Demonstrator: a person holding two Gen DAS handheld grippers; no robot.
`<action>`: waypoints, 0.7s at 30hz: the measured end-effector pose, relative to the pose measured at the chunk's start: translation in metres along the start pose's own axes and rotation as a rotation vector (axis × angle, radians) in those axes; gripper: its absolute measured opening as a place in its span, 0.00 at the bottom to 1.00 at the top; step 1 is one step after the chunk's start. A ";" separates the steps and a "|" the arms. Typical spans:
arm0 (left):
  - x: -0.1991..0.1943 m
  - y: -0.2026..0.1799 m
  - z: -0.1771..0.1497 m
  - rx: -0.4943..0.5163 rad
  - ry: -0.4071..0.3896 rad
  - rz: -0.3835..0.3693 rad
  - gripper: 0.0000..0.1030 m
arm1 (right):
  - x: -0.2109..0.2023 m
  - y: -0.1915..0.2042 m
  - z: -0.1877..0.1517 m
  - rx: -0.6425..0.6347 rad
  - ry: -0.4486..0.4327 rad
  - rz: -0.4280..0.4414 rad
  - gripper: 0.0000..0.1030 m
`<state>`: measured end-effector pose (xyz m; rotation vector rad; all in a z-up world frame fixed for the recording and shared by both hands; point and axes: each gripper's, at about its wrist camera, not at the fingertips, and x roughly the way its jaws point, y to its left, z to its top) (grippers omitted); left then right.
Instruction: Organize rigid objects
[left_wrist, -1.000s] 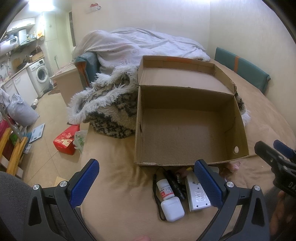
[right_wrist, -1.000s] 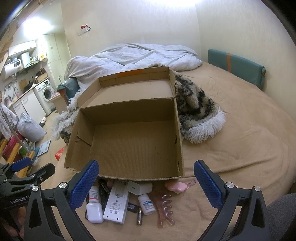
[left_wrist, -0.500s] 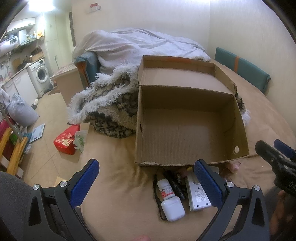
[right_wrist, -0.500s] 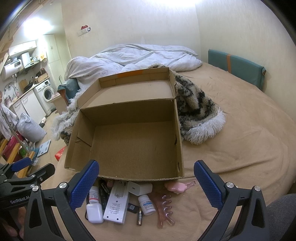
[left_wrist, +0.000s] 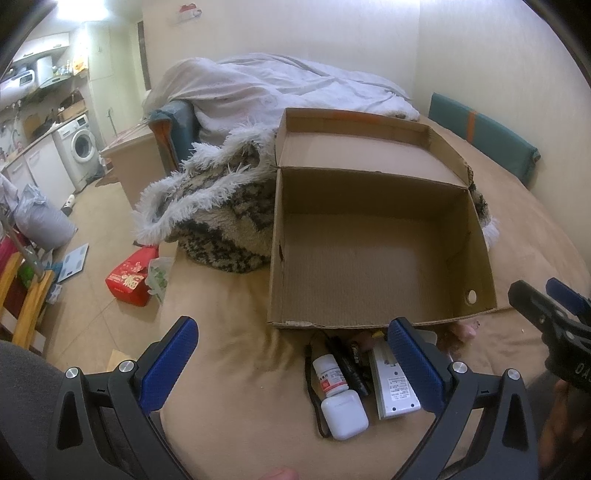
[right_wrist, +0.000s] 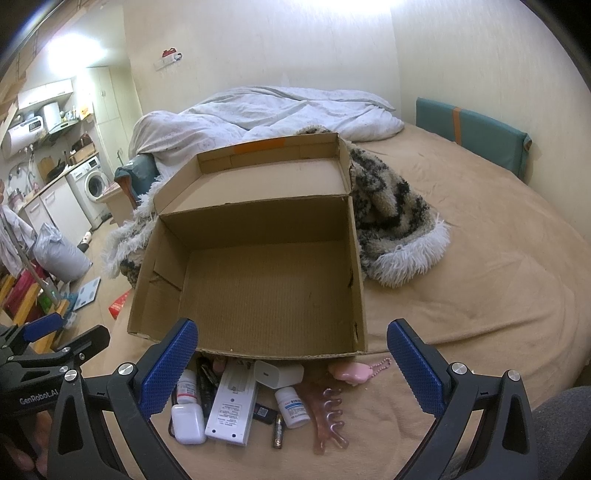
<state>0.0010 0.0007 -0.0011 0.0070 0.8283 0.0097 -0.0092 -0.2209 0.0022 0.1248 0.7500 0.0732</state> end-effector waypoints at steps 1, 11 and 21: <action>0.000 0.000 0.000 0.000 0.000 0.000 1.00 | 0.000 0.000 0.000 0.000 0.000 0.000 1.00; -0.003 0.008 0.011 -0.023 -0.003 -0.009 1.00 | -0.005 0.002 0.006 -0.001 -0.015 0.035 1.00; 0.000 0.037 0.037 -0.080 0.052 -0.016 1.00 | -0.003 -0.016 0.022 0.052 0.045 0.111 1.00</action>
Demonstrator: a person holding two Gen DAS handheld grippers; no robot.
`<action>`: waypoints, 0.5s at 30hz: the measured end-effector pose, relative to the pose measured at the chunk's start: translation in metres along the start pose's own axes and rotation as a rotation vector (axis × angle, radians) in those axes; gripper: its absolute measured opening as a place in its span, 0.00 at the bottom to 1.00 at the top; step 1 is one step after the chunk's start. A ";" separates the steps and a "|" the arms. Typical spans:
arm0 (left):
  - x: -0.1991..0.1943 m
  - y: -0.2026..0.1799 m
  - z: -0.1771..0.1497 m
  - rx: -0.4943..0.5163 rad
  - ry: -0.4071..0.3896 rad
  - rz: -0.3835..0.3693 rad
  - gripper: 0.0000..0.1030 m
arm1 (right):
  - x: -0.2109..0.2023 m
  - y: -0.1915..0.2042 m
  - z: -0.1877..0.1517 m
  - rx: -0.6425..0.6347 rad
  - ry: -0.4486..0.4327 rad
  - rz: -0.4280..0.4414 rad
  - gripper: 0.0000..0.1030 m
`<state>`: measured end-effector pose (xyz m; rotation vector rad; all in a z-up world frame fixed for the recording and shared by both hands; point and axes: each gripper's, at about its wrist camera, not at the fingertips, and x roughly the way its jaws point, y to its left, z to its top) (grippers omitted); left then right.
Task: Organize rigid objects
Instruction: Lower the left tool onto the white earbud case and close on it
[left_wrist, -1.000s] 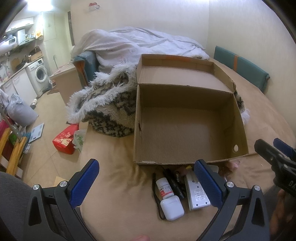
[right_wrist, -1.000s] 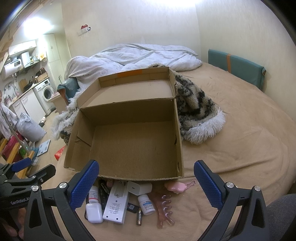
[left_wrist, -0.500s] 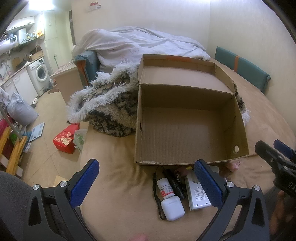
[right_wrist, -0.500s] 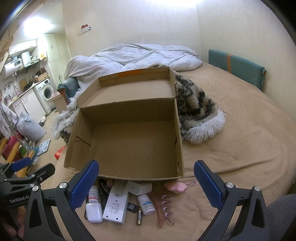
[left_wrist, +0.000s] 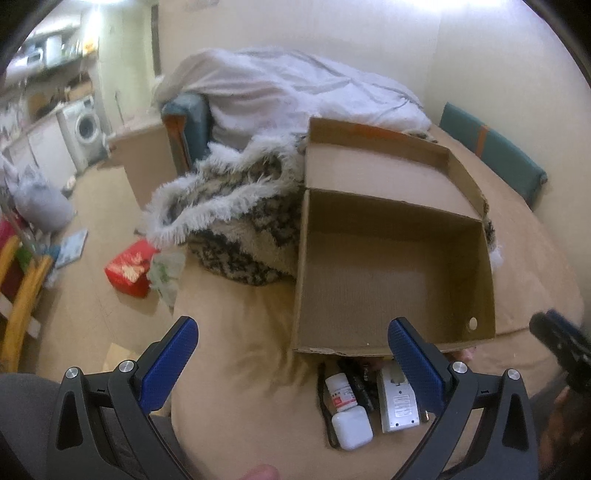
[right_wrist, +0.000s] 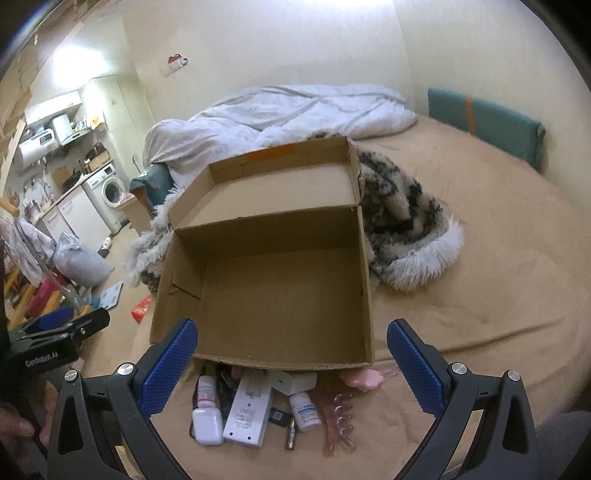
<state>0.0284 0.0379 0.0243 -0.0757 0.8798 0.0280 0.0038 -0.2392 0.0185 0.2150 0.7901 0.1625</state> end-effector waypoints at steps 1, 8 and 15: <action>0.003 0.002 0.002 -0.003 0.019 0.003 1.00 | 0.003 -0.002 0.000 0.013 0.020 0.007 1.00; 0.037 0.010 -0.001 -0.036 0.190 -0.040 0.99 | 0.036 -0.019 -0.003 0.079 0.189 -0.011 1.00; 0.075 0.013 -0.030 -0.114 0.374 -0.032 0.98 | 0.068 -0.023 -0.024 0.091 0.350 0.000 1.00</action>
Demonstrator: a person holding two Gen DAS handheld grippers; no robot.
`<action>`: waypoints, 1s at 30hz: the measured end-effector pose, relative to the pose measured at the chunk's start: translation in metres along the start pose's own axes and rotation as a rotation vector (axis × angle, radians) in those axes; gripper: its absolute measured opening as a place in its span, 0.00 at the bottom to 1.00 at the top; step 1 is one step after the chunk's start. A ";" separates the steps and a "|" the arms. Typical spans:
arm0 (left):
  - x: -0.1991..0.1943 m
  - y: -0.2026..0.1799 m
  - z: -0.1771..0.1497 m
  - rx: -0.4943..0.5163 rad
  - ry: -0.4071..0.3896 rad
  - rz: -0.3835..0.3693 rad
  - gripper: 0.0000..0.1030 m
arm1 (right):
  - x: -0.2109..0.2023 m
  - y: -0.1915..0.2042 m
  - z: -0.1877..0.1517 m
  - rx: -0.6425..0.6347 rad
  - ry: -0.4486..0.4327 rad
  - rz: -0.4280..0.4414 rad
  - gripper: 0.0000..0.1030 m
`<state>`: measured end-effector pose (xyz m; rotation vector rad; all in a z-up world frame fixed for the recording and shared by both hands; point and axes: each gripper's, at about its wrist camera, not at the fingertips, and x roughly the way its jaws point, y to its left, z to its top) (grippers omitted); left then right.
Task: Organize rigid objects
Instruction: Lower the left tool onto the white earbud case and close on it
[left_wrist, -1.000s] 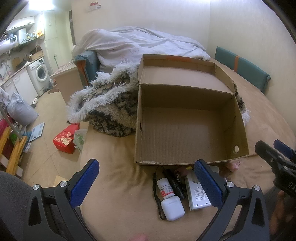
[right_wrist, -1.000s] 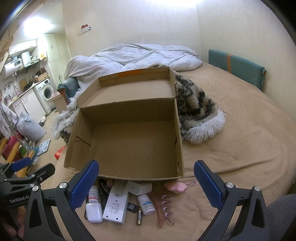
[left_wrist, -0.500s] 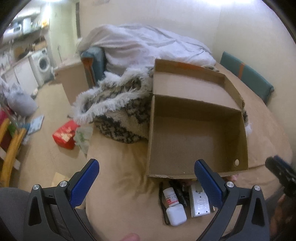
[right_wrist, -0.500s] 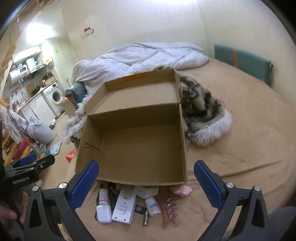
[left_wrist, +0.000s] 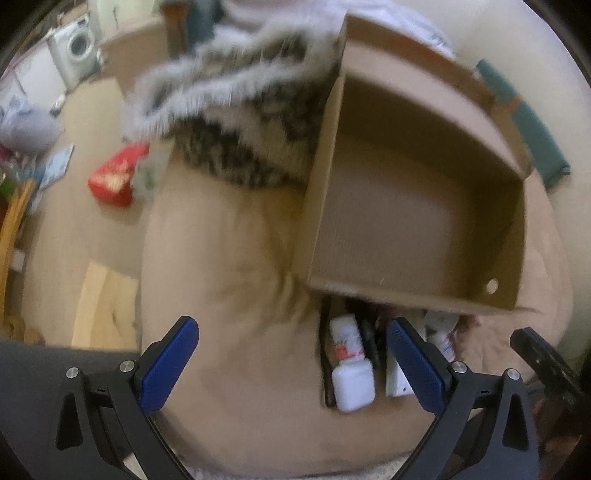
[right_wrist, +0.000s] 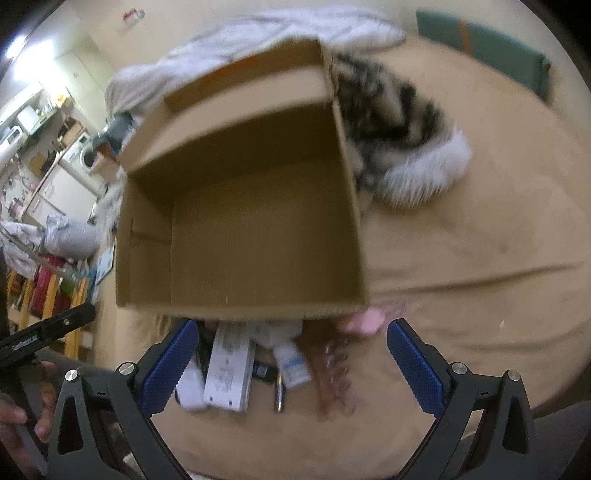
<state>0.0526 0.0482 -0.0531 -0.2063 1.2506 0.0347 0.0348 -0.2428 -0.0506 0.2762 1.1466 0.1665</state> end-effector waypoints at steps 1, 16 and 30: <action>0.006 0.001 -0.004 -0.009 0.025 0.001 0.97 | 0.004 0.002 -0.002 -0.008 0.022 0.009 1.00; 0.075 0.000 -0.035 -0.104 0.252 -0.015 0.61 | 0.033 -0.008 -0.013 0.081 0.158 0.027 1.00; 0.093 -0.013 -0.042 -0.132 0.276 -0.035 0.43 | 0.035 -0.018 -0.010 0.120 0.153 0.011 1.00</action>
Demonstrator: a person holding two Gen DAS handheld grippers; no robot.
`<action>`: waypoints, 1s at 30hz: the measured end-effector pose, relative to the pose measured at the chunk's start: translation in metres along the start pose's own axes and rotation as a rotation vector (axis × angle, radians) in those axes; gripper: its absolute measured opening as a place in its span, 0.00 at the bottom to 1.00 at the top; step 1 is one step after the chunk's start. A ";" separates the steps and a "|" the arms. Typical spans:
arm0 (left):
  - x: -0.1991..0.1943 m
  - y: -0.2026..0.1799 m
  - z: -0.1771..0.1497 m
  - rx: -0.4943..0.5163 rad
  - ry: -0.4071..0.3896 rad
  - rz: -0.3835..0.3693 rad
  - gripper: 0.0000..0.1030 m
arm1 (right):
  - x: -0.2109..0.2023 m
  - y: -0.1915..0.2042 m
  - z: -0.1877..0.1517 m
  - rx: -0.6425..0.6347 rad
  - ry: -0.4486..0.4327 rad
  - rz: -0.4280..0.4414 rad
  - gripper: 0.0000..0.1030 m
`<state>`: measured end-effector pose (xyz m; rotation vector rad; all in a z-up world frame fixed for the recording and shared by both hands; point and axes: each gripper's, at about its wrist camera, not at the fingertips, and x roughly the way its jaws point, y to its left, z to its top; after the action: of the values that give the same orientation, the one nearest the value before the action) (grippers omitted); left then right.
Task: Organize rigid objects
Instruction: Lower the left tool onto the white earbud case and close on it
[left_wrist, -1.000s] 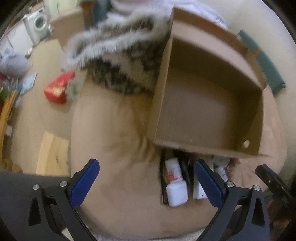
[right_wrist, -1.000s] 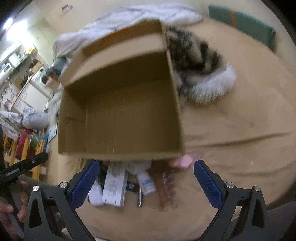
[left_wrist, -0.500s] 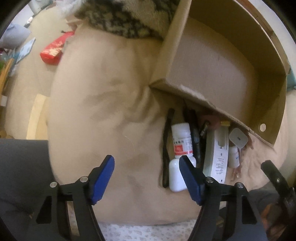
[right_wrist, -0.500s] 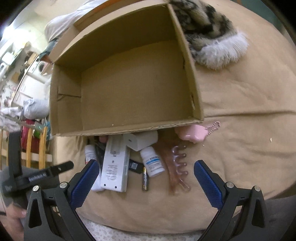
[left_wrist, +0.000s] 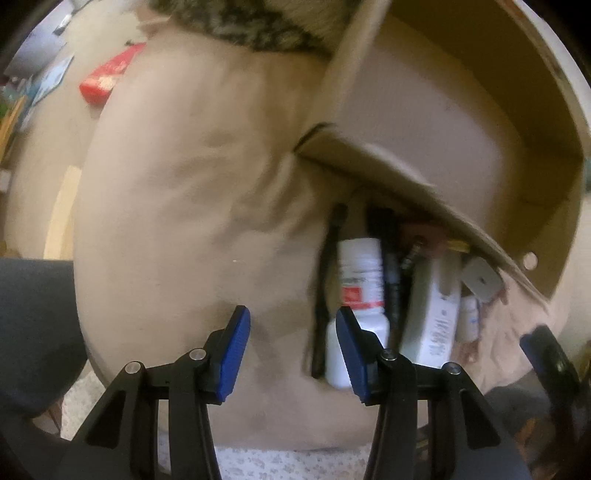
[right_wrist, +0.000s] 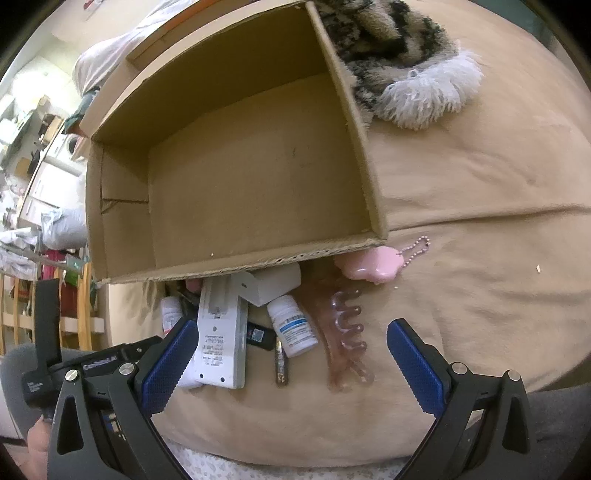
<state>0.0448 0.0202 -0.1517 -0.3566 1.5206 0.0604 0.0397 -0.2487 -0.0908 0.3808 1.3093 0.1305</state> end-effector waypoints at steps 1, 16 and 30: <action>-0.002 -0.003 -0.002 0.015 0.000 -0.004 0.43 | 0.000 -0.002 0.000 0.009 0.000 0.000 1.00; 0.038 -0.069 -0.036 0.092 0.038 0.055 0.44 | -0.002 -0.008 -0.001 0.028 0.010 -0.003 1.00; 0.014 -0.073 -0.045 0.207 -0.014 0.059 0.18 | 0.011 -0.006 0.004 -0.001 0.061 0.044 0.79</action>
<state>0.0209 -0.0637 -0.1521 -0.1454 1.5084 -0.0478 0.0455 -0.2515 -0.1016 0.4079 1.3608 0.1810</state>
